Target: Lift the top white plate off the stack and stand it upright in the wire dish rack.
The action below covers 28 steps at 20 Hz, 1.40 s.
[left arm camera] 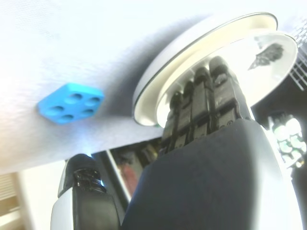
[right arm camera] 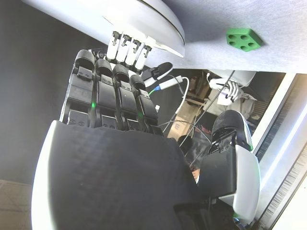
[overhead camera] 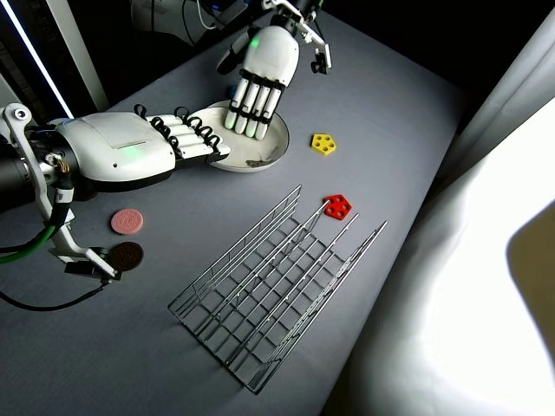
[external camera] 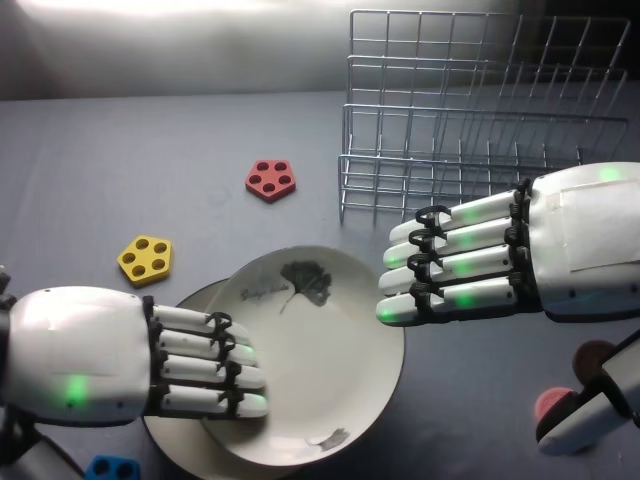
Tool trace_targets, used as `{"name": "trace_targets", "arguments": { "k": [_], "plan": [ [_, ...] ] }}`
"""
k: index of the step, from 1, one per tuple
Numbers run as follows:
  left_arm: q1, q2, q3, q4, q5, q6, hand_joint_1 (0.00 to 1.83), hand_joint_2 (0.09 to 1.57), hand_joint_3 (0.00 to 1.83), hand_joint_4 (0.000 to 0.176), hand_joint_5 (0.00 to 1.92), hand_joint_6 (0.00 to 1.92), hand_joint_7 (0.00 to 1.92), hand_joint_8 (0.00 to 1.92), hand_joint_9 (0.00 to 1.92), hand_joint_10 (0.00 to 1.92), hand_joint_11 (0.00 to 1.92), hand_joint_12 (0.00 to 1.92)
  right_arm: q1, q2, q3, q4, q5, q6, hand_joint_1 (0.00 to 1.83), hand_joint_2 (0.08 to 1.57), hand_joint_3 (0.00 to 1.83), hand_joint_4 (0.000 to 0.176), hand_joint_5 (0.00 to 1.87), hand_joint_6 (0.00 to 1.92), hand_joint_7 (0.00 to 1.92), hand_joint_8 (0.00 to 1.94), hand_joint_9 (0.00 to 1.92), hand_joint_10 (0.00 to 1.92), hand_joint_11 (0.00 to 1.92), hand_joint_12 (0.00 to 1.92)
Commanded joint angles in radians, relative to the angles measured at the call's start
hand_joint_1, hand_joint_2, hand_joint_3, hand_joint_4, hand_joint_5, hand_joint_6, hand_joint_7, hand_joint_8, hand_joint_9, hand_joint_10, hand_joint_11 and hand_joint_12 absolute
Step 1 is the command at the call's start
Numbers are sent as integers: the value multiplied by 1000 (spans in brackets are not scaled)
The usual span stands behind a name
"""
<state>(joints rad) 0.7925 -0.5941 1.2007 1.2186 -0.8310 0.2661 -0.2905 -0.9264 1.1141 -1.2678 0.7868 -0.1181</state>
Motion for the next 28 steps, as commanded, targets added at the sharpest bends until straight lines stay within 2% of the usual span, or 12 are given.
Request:
{"name": "trace_targets", "arguments": {
  "k": [1,3,6,7,10,14,18,21,24,28],
  "plan": [
    [-2,-29,-13,-15,-3,4,145,931,0,0,95,1,106,0,74,0,21,214,6,9,-1,68,64,-6,52,1027,2,0,11,3,40,4,46,2,73,17],
    [-7,-46,-13,-28,12,4,154,935,1,0,86,0,95,0,64,0,23,217,6,7,0,67,64,-12,27,1039,7,0,1,0,16,0,22,0,60,12],
    [-12,-63,-20,-35,30,4,139,938,2,0,84,1,93,1,75,2,7,220,6,2,0,70,64,-25,297,1099,16,0,0,0,0,0,0,0,55,10],
    [-12,-64,-23,-39,31,4,141,938,1,0,81,1,89,0,74,2,6,221,4,0,1,76,64,-30,285,1151,11,0,0,0,0,0,0,0,54,10],
    [-10,-65,-18,-41,30,14,141,941,2,0,96,8,103,9,69,4,0,209,4,-8,7,87,64,-39,534,1196,11,0,0,0,0,0,3,1,61,13],
    [-3,-65,-5,-49,24,13,188,930,0,0,93,6,97,4,74,4,8,221,4,-21,13,97,63,-47,830,1186,0,0,0,0,0,0,8,2,74,21],
    [-3,-65,-5,-51,21,13,139,934,4,0,99,0,111,0,80,0,3,243,-5,-53,36,112,38,-47,949,1163,0,0,0,0,0,0,3,1,90,30],
    [-3,-65,-5,-52,20,13,175,933,2,0,104,4,119,5,98,6,24,265,-6,-81,46,114,12,-47,1159,1101,0,0,0,0,0,0,31,5,109,44],
    [-3,-65,-2,-53,20,13,159,944,4,0,106,2,113,1,92,1,12,272,-12,-106,48,114,-20,-48,1224,1070,0,0,0,0,19,7,58,12,137,59],
    [-3,-65,1,-55,20,13,154,931,0,0,111,9,116,8,97,9,15,281,-17,-130,51,114,-39,-48,1285,1099,0,0,2,1,9,2,49,4,110,52]
  ]
}}
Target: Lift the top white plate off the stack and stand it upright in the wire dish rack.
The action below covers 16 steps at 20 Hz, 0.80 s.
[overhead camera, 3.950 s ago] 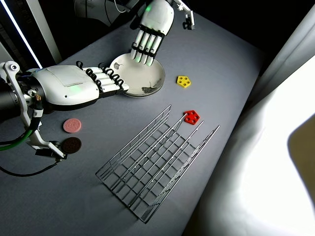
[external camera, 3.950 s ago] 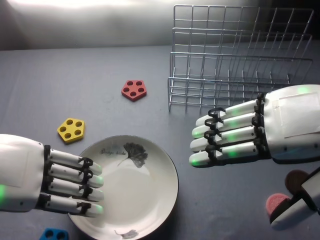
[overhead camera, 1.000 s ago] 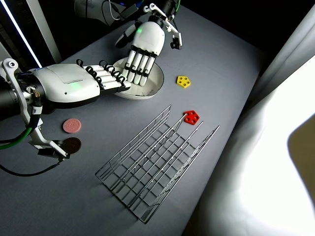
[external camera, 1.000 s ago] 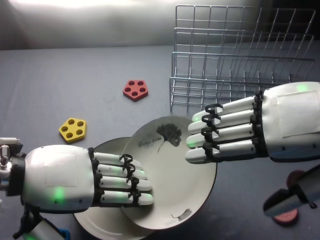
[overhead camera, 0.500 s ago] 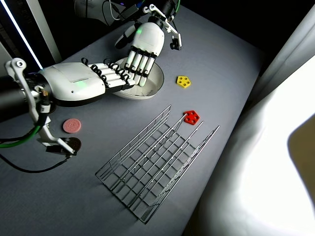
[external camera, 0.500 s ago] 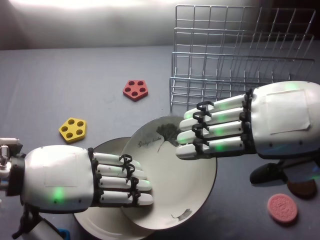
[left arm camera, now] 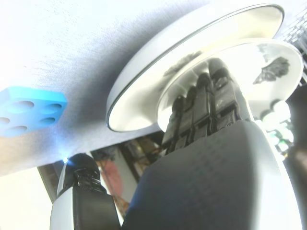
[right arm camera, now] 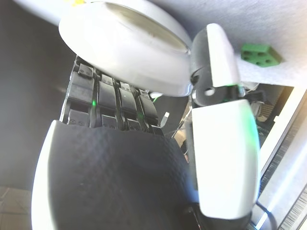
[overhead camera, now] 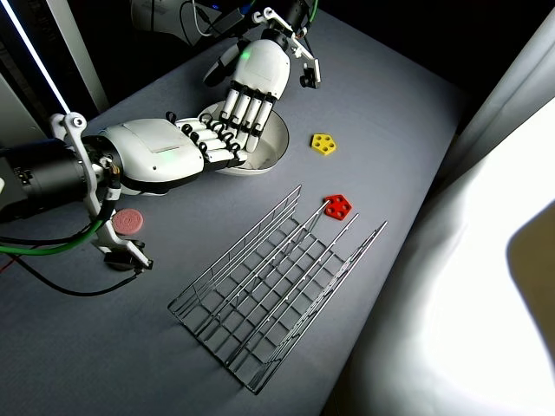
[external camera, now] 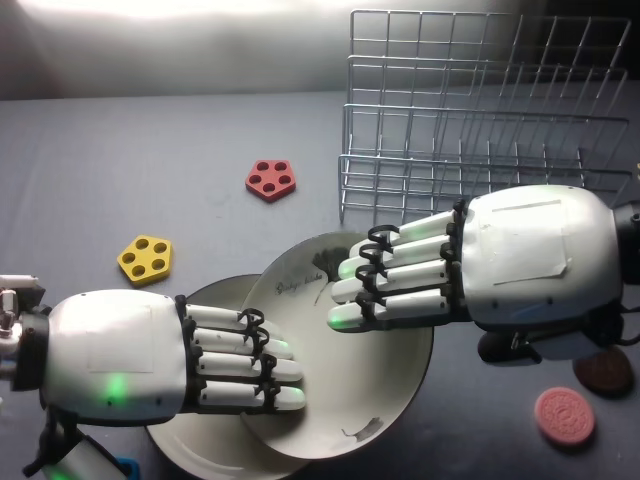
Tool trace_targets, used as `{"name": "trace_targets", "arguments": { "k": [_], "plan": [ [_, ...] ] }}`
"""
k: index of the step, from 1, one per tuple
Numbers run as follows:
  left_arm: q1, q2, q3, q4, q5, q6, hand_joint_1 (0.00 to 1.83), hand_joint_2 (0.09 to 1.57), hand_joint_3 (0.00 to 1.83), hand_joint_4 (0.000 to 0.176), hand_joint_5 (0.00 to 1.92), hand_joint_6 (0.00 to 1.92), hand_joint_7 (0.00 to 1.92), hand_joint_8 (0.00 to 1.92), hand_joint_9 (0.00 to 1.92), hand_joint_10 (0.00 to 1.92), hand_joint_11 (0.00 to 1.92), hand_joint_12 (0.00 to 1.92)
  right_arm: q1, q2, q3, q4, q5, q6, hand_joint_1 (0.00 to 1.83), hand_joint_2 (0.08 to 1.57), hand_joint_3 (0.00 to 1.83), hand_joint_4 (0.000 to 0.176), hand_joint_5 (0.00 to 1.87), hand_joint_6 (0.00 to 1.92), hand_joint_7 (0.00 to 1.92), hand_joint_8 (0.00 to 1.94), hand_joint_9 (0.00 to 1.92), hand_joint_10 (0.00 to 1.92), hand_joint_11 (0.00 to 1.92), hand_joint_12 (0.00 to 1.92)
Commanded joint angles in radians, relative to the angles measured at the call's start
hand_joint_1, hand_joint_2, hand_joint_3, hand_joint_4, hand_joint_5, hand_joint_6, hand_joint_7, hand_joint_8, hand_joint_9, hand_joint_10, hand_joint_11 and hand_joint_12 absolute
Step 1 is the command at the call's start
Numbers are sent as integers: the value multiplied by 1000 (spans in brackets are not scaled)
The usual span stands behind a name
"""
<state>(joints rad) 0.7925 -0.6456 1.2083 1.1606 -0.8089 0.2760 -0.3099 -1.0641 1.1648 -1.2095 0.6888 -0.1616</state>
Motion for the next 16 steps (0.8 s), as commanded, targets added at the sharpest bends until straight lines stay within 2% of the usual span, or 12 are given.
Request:
{"name": "trace_targets", "arguments": {
  "k": [1,7,9,12,13,16],
  "plan": [
    [-3,-13,-6,2,-2,3,163,928,0,0,106,6,112,6,94,7,10,280,2,4,-1,56,56,-4,1305,1091,0,0,18,6,17,5,60,7,122,58],
    [-2,-13,-3,0,-4,3,209,928,0,0,112,3,124,4,98,4,9,246,-1,-24,-17,56,16,-4,1216,1114,5,0,31,2,54,9,99,10,164,86],
    [-2,-13,-2,0,-4,3,177,932,1,0,99,0,109,0,83,0,3,248,0,-35,-23,59,5,-4,1268,1115,2,0,26,1,46,3,85,2,149,83],
    [-1,-13,-2,0,-4,3,170,931,0,0,100,3,108,3,86,5,9,246,-6,-55,-26,68,-12,-4,1196,1113,1,0,22,3,55,3,94,3,167,95],
    [-1,-13,-1,0,-4,3,140,930,0,0,93,0,96,0,82,2,4,246,-9,-55,-32,69,-14,-4,1222,1106,0,0,27,4,56,3,97,4,166,96],
    [-1,-13,-1,-1,-4,3,193,928,0,0,86,0,94,1,77,1,5,220,-12,-56,-42,69,-17,-10,1204,1129,7,0,27,2,29,0,62,0,139,88]
  ]
}}
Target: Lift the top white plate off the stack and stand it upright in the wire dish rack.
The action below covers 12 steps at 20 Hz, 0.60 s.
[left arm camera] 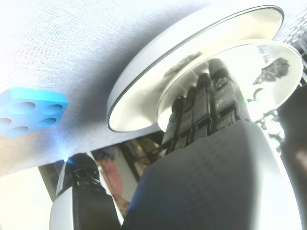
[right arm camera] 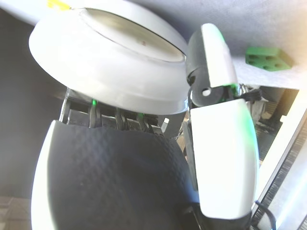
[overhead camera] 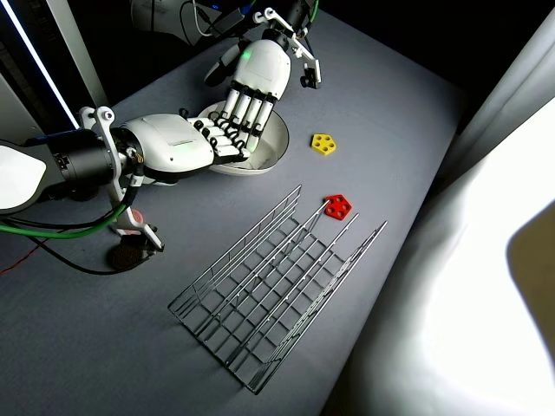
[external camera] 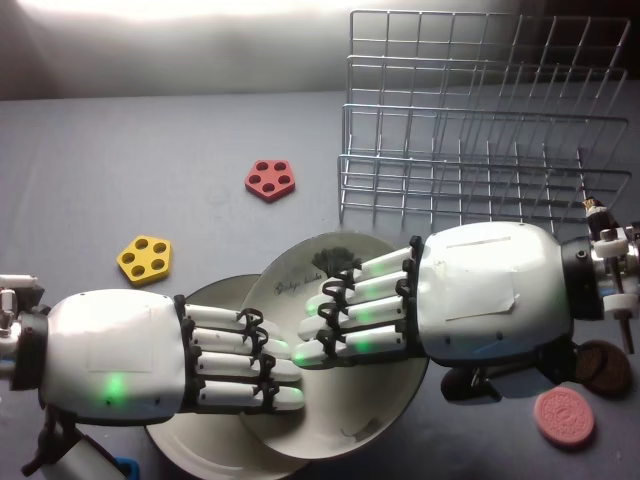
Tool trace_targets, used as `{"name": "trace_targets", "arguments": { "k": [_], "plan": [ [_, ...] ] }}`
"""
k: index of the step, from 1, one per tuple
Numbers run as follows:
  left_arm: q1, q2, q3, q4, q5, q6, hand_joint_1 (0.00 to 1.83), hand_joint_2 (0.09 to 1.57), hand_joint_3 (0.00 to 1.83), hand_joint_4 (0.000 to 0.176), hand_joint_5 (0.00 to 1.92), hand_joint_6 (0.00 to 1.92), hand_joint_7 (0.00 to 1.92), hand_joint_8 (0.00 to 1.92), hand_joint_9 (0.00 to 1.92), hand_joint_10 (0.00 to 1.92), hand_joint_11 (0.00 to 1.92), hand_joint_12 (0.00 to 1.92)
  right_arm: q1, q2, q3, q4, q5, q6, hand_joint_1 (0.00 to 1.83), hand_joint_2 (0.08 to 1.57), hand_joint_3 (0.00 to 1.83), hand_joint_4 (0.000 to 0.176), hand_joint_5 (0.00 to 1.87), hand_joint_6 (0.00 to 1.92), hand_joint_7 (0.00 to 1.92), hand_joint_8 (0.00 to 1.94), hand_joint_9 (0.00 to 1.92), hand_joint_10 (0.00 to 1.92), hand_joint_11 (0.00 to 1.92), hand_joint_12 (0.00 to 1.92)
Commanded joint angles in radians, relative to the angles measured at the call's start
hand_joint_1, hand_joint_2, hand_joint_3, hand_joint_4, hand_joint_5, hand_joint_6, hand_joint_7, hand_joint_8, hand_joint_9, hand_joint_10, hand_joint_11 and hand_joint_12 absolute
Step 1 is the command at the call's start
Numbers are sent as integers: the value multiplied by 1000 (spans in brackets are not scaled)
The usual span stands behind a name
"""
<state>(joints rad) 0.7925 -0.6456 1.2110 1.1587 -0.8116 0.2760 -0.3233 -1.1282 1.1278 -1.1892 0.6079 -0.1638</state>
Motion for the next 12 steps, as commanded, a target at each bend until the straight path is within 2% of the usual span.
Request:
{"name": "trace_targets", "arguments": {
  "k": [1,5,8,11,12],
  "plan": [
    [-1,-13,-3,1,-1,3,210,930,1,0,87,1,93,0,75,0,7,223,1,7,-6,49,63,-9,1212,1123,3,0,45,8,48,8,74,6,150,93],
    [-1,-13,-1,1,-1,3,185,925,0,0,71,0,86,0,79,1,10,238,2,6,-3,52,63,-13,1256,1084,0,0,114,9,86,5,124,6,192,115],
    [-1,-13,0,-1,-2,3,175,938,3,0,64,1,75,1,58,1,0,178,2,4,-2,52,63,-16,1256,1107,4,0,130,9,109,9,127,7,161,109],
    [-1,-13,0,-1,-2,3,153,932,0,0,64,0,71,0,53,0,3,180,2,2,-3,58,63,-19,1362,1080,0,0,261,3,220,2,267,5,278,195],
    [-1,-13,0,-1,-2,3,171,935,0,0,58,0,68,0,47,0,0,176,2,1,-3,60,63,-22,1394,1063,0,0,332,6,309,7,391,14,395,263]
  ]
}}
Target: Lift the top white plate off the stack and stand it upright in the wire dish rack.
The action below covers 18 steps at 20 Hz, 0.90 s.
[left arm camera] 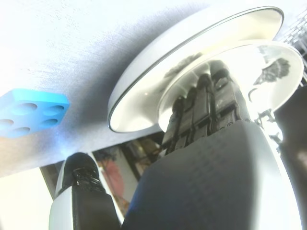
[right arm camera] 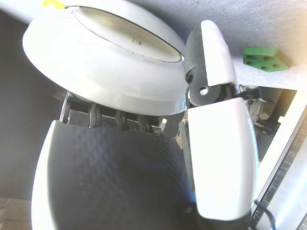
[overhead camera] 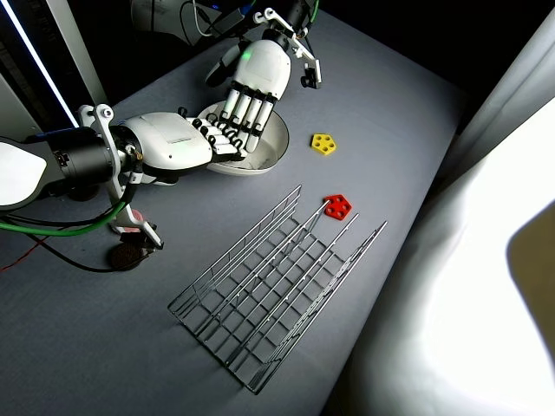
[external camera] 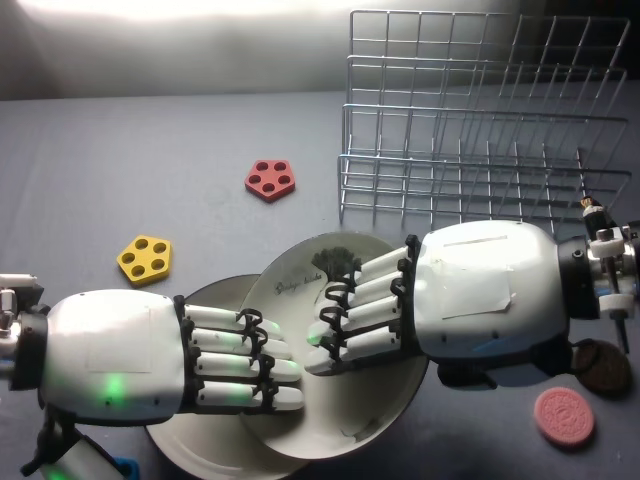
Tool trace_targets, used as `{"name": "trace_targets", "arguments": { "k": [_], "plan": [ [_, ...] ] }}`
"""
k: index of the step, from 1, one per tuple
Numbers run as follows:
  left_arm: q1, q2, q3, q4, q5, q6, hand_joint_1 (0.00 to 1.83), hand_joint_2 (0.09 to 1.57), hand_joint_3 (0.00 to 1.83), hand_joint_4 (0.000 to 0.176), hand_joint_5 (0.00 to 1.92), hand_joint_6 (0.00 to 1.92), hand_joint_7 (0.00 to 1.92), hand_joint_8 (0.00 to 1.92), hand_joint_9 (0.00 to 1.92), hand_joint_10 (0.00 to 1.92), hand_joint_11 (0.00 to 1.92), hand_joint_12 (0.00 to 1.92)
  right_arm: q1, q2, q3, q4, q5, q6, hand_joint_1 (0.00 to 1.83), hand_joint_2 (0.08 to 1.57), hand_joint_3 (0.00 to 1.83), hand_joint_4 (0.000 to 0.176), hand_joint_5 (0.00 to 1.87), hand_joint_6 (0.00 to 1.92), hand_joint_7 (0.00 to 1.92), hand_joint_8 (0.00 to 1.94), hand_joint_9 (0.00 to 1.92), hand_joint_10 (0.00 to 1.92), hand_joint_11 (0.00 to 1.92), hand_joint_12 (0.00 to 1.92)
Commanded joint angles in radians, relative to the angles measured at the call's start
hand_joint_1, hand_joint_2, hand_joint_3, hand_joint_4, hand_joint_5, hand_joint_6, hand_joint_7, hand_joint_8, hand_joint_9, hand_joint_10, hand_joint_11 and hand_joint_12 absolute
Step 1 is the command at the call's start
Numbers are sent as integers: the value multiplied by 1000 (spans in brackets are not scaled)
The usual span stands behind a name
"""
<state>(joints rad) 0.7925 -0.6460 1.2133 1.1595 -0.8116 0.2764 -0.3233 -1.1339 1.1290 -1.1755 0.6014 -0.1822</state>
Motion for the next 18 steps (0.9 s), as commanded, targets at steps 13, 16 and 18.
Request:
{"name": "trace_targets", "arguments": {
  "k": [13,16,18],
  "plan": [
    [-18,-6,7,-44,-23,1,213,943,1,0,55,6,69,8,57,9,28,175,6,-1,2,45,75,-8,1495,1069,1,0,936,1061,1017,697,1080,740,951,1369],
    [-30,9,22,-84,-45,-7,195,948,2,0,62,5,75,6,57,6,17,176,15,-1,4,38,88,-8,1496,1065,0,0,942,1044,1030,669,1098,720,953,1372],
    [-43,22,37,-92,-59,-17,187,943,0,0,66,5,77,5,62,6,15,180,26,0,4,36,99,-8,1496,1064,0,0,948,1036,1040,655,1083,735,962,1363]
  ]
}}
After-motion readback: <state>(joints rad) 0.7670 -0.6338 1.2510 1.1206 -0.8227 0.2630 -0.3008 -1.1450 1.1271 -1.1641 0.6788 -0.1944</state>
